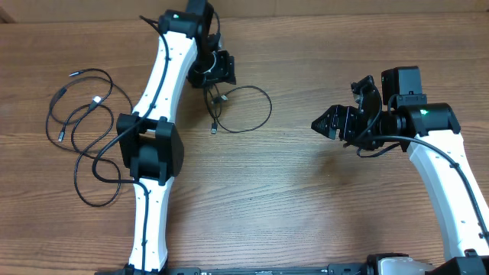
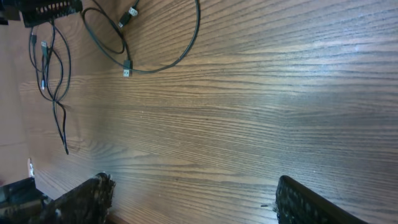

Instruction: Untangle cables

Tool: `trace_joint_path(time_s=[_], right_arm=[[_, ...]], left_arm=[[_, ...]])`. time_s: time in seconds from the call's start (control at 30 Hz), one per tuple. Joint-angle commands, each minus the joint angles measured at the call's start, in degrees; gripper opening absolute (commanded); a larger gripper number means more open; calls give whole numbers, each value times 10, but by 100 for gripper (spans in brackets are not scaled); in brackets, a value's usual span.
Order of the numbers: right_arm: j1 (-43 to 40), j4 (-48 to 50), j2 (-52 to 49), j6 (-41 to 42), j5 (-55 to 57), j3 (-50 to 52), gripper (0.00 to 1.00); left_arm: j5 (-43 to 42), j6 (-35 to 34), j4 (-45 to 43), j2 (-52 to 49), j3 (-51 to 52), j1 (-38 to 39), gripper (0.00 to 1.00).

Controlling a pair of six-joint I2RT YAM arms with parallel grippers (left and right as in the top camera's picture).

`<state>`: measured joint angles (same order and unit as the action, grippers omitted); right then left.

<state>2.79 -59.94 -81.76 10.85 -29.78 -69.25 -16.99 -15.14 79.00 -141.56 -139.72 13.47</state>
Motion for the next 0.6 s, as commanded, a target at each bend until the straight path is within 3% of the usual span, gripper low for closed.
trace_joint_path(time_s=[0.0, 0.57], right_arm=[[2, -4, 6, -3, 1, -12, 82], [2, -10, 6, -3, 2, -12, 81]], left_arm=[[-4, -8, -11, -6, 18, 13, 66], [11, -12, -77, -6, 138, 41, 64]])
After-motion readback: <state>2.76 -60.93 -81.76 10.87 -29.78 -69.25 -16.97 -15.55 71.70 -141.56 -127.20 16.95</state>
